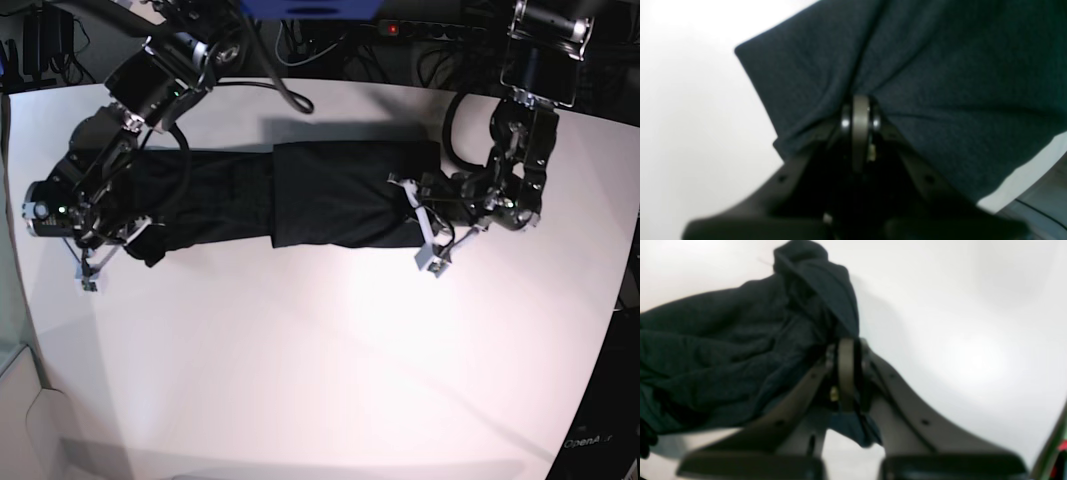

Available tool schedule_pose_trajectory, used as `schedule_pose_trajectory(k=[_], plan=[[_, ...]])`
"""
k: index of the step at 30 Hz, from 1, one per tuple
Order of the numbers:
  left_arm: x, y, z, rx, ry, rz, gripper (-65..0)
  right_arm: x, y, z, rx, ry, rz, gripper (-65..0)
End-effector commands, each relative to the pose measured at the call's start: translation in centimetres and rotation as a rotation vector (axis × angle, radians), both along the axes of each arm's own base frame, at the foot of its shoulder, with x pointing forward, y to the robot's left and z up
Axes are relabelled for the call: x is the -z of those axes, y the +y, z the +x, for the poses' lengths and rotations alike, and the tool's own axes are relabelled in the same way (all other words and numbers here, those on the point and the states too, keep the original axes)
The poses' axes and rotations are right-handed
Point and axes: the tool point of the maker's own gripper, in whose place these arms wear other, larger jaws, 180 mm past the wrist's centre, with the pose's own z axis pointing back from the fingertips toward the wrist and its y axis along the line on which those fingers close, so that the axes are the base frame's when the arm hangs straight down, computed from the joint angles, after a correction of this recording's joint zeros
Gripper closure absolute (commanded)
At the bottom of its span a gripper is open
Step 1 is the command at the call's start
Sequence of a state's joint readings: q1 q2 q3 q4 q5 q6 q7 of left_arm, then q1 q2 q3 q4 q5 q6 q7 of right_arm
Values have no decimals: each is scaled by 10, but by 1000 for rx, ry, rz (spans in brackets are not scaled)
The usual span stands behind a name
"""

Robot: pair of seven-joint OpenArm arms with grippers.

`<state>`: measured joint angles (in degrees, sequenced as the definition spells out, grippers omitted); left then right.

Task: Fold the T-shirt properly
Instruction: 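Lift the end with the right gripper and fold it toward the left gripper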

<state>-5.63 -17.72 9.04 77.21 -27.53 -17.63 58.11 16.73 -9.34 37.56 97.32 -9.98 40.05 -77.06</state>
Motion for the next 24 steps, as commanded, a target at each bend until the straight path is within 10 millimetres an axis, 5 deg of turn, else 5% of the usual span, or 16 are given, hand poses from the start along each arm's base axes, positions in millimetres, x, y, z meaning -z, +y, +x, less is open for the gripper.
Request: schedule_pose_trajectory(k=[1,6,17,24], plan=[[29,44,-31,-13,139,230,0,-19,-2,13,-7,-58,-23,0],[29,32,-30,-10,138,207,0,-24,10,15,-55,-49,-24,0],[28,29,-29,-9,136,201,0,-34,72,30,-184,-253,295,0],[17,12,-21,2,92,170,0,-51,156,28,-409,-373,503,0]])
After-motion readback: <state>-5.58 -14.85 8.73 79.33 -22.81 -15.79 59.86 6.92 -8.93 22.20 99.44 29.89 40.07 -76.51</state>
